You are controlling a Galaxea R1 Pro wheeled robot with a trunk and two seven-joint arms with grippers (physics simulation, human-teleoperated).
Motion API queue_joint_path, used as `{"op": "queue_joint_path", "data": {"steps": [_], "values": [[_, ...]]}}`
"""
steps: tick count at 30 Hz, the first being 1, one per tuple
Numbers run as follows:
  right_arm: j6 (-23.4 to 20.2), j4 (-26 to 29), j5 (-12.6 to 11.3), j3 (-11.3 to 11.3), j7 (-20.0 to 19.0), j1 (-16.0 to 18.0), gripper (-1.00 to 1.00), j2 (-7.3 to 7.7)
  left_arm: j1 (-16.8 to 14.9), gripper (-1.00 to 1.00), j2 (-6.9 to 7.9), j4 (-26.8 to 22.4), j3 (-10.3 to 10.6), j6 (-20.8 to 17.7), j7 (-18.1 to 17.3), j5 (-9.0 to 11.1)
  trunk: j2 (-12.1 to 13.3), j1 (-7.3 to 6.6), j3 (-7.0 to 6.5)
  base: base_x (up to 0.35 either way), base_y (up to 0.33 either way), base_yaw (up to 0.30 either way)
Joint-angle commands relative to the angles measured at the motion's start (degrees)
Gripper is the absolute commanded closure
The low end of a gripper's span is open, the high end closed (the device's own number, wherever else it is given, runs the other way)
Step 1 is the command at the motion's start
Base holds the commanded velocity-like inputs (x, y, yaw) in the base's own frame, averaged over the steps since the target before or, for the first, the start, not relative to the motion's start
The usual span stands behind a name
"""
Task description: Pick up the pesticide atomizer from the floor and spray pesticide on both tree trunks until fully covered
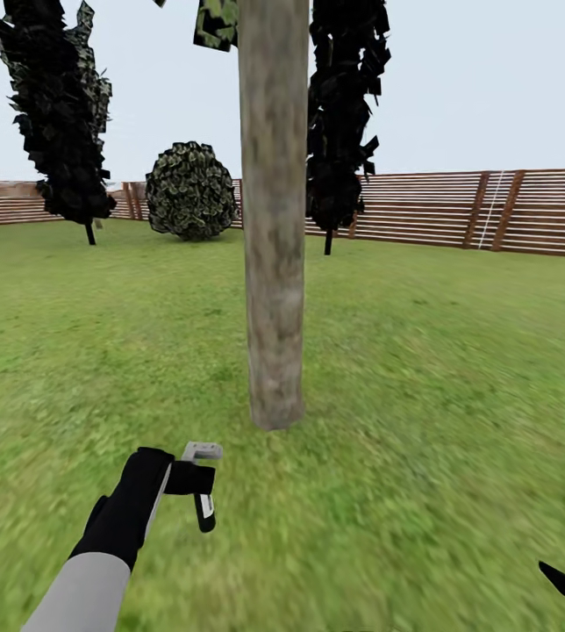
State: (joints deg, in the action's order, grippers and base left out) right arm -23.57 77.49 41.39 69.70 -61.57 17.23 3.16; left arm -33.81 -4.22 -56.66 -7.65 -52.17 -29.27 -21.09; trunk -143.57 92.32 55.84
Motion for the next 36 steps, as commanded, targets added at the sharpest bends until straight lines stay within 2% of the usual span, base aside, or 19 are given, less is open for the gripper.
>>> {"op": "queue_joint_path", "data": {"steps": [1, 8, 14, 16, 22, 26, 36], "values": [[-0.07, -0.01, 0.0, 0.0, 0.05, 0.0, -1.0, 0.0, -0.02, 1.0, 0.81, 0.03, 0.0, -0.04, -0.1, 0.16, 0.0, 0.0, 0.0, 0.0, 0.0, -0.26], [-0.15, -0.05, 0.08, 0.0, 0.17, 0.0, -1.0, 0.0, -0.05, 1.0, 1.71, 0.05, 0.03, -0.08, -0.17, -0.18, 0.0, 0.0, 0.0, 0.0, 0.0, -0.07], [-0.09, -0.06, 0.17, -0.02, -0.09, 0.0, -1.0, 0.0, -0.03, 1.0, 1.67, 0.06, 0.4, -0.8, -0.29, -2.4, 0.0, 0.0, 0.0, 0.0, 0.0, -0.003], [0.02, -0.06, 0.32, -0.06, -0.12, 0.0, -1.0, -0.03, -0.03, 1.0, 1.67, 0.1, 1.61, -2.88, -0.32, -2.54, 0.0, 0.0, 0.0, 0.0, 0.0, 0.0], [0.1, -0.06, 0.52, -0.09, -0.18, 0.0, -1.0, -0.02, -0.03, 1.0, 1.67, 0.29, 9.05, -4.63, -0.35, -2.49, 0.0, 0.0, 0.0, 0.049, 0.0, -0.014], [0.11, -0.06, 0.53, -0.09, -0.18, 0.0, -1.0, -0.08, -0.03, 1.0, 1.67, 0.32, 10.01, -4.72, -0.35, -2.47, 0.0, 0.0, 0.0, 0.286, 0.0, -0.212], [0.08, -0.06, 0.59, -0.23, -0.21, 0.0, -1.0, -0.09, -0.03, 1.0, 1.67, 0.4, 10.08, -4.7, -0.35, -2.39, 0.0, 0.0, 0.11, 0.327, 0.045, -0.224]]}}
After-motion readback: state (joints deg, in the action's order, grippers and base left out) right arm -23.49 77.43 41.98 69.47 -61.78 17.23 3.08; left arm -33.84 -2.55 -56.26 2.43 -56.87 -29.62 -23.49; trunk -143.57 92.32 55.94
